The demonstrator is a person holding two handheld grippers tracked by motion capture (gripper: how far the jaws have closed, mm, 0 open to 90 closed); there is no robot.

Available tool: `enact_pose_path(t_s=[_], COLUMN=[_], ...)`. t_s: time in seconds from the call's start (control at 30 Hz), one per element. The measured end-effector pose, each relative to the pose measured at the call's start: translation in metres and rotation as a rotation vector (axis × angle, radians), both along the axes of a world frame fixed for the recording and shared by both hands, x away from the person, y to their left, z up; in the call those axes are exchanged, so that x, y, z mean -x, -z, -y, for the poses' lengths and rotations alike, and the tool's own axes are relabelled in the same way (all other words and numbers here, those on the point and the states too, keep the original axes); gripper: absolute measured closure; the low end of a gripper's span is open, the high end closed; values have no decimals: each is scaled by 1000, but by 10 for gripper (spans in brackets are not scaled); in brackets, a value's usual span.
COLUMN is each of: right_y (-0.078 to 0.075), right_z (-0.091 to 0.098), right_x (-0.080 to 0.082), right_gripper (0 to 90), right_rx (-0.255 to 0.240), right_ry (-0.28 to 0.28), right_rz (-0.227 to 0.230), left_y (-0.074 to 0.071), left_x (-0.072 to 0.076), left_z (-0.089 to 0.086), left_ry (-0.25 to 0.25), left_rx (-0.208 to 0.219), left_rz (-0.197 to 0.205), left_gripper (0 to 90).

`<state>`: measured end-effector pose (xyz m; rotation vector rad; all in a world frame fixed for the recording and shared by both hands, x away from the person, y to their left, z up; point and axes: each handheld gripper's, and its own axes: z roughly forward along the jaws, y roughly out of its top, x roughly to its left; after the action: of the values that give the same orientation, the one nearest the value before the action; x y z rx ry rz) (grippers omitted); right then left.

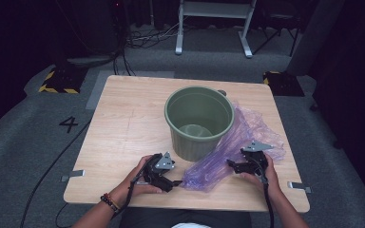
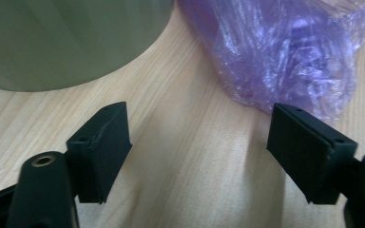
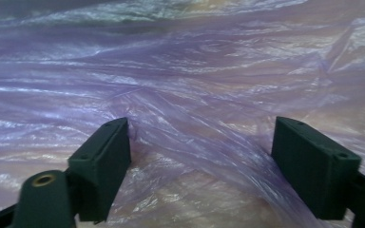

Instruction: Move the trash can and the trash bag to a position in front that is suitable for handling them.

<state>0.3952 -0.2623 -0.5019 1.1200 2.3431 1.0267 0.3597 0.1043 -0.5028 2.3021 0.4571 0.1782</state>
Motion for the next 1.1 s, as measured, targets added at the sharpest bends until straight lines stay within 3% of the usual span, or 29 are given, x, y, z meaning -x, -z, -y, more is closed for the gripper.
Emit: enact_pose_path(t_s=[0.07,0.1,0.13,0.17,0.27,0.33,0.47,0.73,1.1], right_y=[0,0,-1,-1,-1,-1,-1,-1,-9], right_z=[2,2,6,6,12,13,17,18,27], right_x=[-3,-3,-9,-9,-16,-17,-19,-19,-15], right_gripper=[318,318,473,473,648,689,832,891,897], right_rx=[-7,-7,-17,-17,-27,-28,-39,-55,-101], right_ry=[0,0,4,4,4,6,-2,-16,8], right_rz=[9,9,19,19,31,33,37,42,94], left_y=[0,0,0,0,0,0,0,1,1], left_x=[-2,-2,-4,-4,-9,-10,-10,-1,-6], left_z=[-4,-4,-12,-12,-31,-36,-65,-98,-98], left_ry=[-22,-22,-43,-43,-94,-111,-168,-223,-234], left_rx=[-4,-4,-5,-5,-9,-13,-12,-10,-9], left_rz=[-2,-2,-5,-5,-2,-3,-3,-1,-1], left_gripper=[175,161,161,159,155,155,152,147,148])
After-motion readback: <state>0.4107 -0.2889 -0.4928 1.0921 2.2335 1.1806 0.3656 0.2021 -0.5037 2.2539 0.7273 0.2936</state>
